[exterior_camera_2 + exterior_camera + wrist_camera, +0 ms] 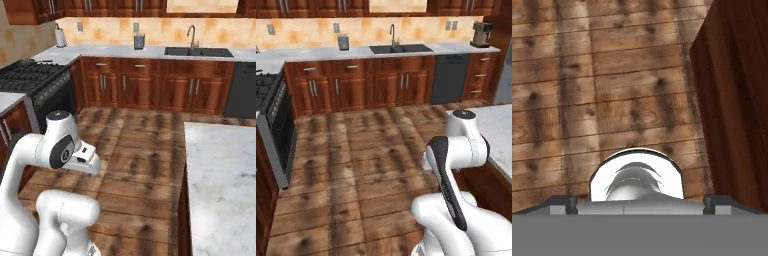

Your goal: Place the cold items (bell pepper and pear) from the fridge in one tupperware on the dining counter. Place the warm items (kebab skewer and hot dog) in the stove area in another tupperware.

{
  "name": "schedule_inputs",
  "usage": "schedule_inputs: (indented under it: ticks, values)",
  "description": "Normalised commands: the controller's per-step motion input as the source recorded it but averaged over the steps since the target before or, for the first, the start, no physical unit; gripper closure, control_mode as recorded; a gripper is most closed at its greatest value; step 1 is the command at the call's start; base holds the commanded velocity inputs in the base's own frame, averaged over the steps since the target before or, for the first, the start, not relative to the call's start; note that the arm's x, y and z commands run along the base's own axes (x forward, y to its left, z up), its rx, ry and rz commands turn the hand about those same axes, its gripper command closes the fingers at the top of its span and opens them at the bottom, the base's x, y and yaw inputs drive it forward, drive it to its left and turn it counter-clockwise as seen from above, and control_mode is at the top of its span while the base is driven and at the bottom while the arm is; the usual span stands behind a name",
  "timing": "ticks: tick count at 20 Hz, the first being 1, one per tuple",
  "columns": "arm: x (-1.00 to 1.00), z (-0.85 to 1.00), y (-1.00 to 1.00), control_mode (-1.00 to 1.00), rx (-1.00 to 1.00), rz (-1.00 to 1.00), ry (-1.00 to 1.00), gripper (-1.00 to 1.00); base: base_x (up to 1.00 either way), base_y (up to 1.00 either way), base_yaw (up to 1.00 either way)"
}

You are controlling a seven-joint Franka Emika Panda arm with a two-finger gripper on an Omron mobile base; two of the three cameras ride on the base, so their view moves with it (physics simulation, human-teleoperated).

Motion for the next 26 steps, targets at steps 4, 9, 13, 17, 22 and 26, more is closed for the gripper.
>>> schedule_inputs:
  ticks: [4, 9, 13, 17, 22, 26]
  values:
    - [0.0, 0.0, 0.0, 1.0, 0.0, 0.0, 0.0, -1.0, 0.42, 0.0, 0.82]
    - [0.0, 0.0, 0.0, 1.0, 0.0, 0.0, 0.0, -1.0, 0.72, 0.0, 0.28]
    - [0.0, 0.0, 0.0, 1.0, 0.0, 0.0, 0.0, -1.0, 1.0, 0.0, 0.4]
    - [0.0, 0.0, 0.0, 1.0, 0.0, 0.0, 0.0, -1.0, 1.0, -0.05, 0.51]
    - [0.0, 0.0, 0.0, 1.0, 0.0, 0.0, 0.0, -1.0, 1.0, -0.07, 0.7]
    - [0.0, 0.0, 0.0, 1.0, 0.0, 0.0, 0.0, -1.0, 0.9, -0.07, 0.83]
